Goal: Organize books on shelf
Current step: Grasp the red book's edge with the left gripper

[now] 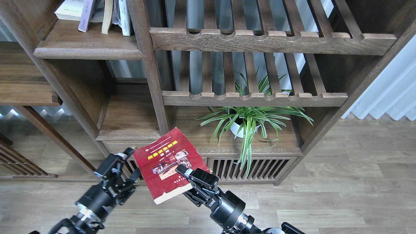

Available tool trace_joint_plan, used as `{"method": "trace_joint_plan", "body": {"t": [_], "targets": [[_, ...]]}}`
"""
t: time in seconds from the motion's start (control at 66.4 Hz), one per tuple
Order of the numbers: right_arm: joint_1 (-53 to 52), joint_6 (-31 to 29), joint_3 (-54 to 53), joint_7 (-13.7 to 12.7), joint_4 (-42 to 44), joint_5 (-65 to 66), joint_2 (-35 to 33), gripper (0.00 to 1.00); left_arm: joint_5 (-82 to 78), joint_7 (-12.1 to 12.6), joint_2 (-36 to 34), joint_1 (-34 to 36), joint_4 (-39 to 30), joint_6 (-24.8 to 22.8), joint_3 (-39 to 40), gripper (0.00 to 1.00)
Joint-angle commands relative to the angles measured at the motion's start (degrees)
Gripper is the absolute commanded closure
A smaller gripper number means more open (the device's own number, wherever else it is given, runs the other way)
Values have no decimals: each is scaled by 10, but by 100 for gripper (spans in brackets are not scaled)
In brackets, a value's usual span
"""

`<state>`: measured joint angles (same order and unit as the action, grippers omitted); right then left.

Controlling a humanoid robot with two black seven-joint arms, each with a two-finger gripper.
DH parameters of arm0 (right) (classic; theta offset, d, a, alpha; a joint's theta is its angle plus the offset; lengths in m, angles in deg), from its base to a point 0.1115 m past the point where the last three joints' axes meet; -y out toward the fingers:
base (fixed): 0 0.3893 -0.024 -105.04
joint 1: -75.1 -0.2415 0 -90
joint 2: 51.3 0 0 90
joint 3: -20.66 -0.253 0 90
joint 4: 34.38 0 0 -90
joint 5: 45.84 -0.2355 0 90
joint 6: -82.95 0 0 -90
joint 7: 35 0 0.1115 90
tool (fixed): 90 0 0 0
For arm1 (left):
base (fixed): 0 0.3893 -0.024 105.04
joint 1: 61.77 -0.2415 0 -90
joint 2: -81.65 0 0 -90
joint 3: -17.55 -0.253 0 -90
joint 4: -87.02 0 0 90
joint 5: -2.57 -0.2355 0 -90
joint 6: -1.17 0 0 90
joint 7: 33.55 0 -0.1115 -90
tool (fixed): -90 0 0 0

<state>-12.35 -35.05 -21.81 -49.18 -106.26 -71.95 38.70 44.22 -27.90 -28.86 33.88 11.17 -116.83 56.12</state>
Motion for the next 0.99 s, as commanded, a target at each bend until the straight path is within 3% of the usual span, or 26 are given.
{"method": "trace_joint_plan", "body": {"t": [0.0,0.572,0.708,0.768,0.979], "targets": [[1,0,0,0,0,0,0,89,0,-3,6,11,5,0,-5,2],[4,0,0,-1,-1,1,0,89,-3,-4,14,28,7,0,-28,12],[4,0,1,-1,-1,1,0,89,-4,2,15,30,11,0,-38,33],[5,0,1,-1,-1,1,0,89,-4,2,15,39,11,0,-54,38],[10,0,1,-1,-2,2,0,90,-4,0,10,46,11,0,-65,35]]}}
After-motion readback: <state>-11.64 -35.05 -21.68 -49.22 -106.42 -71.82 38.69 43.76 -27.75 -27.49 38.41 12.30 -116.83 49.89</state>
